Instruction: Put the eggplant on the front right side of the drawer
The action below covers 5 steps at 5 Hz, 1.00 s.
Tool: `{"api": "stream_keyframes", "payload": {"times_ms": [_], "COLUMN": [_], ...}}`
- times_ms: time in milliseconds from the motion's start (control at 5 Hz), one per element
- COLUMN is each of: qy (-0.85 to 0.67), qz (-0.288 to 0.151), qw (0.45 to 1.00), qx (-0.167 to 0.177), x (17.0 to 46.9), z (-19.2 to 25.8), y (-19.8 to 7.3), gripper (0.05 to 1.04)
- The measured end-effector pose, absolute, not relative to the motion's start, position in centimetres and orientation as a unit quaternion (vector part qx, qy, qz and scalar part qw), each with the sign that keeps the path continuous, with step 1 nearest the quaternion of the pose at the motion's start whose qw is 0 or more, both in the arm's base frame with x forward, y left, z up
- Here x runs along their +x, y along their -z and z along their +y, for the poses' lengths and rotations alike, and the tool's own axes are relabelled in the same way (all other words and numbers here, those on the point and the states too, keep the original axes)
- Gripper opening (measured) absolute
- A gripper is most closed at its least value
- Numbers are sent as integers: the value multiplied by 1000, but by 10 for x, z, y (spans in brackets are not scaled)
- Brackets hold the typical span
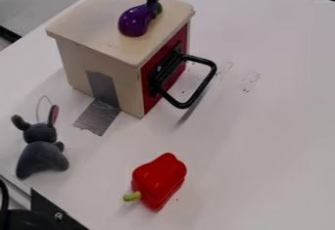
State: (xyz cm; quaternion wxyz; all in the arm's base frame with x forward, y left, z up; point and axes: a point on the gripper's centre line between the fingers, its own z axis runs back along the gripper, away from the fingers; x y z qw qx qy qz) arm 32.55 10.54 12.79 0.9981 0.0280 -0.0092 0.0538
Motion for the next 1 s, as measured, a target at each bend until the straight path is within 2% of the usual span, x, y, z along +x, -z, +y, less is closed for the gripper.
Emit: {"api": "stream_keyframes", "payload": {"times_ms": [200, 400, 600, 800, 1000], "qy": [-53, -61, -67, -72, -61], "qz": [19, 27, 20, 9, -2], "qw": [998, 998, 997, 997, 998], "qx": [22, 17, 16, 13, -2], "x": [316, 302, 292, 293, 305], "z": [103, 96, 88, 83, 54], "y": [-112, -104, -103, -104, -110], "gripper": [1000, 961, 735, 724, 724]}}
